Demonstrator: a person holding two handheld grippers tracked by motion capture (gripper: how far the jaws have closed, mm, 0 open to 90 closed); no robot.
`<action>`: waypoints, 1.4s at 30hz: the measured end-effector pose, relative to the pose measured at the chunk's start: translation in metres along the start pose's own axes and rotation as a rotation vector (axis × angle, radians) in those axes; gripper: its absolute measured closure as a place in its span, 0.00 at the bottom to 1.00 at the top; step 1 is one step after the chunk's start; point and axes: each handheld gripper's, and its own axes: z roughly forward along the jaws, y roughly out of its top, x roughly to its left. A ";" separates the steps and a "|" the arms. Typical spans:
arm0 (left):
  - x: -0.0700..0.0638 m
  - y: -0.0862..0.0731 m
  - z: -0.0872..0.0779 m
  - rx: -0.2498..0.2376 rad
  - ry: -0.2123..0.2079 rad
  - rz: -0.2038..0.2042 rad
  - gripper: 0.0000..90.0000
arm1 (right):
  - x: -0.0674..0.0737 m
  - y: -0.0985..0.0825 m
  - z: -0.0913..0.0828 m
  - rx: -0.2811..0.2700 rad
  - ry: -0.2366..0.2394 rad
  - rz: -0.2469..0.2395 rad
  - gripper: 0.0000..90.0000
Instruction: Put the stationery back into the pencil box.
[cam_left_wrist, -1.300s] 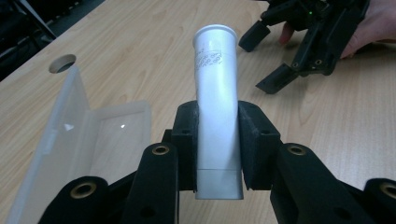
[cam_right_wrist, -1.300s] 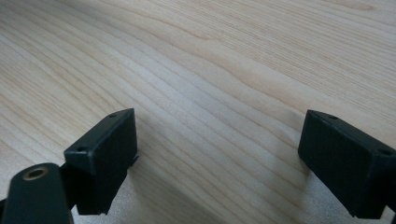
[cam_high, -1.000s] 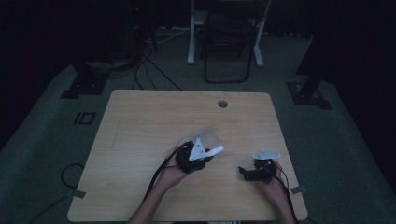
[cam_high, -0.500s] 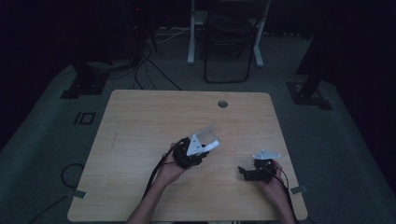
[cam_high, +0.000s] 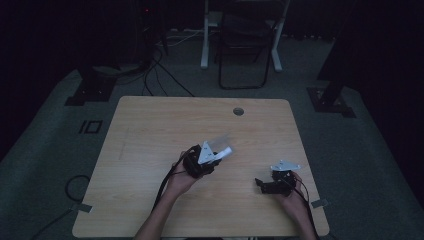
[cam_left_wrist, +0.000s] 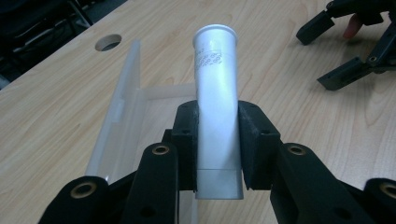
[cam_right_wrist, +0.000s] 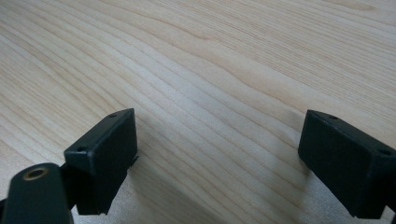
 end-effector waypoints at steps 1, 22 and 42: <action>0.001 0.000 0.000 0.001 0.003 0.001 0.79 | 0.000 0.000 0.000 0.000 0.000 0.000 0.13; 0.009 -0.003 0.006 0.016 0.032 -0.020 0.79 | 0.000 0.000 0.000 0.001 0.000 0.002 0.13; 0.016 -0.007 0.012 0.040 0.067 -0.025 0.79 | 0.000 0.000 0.000 0.001 0.000 0.001 0.13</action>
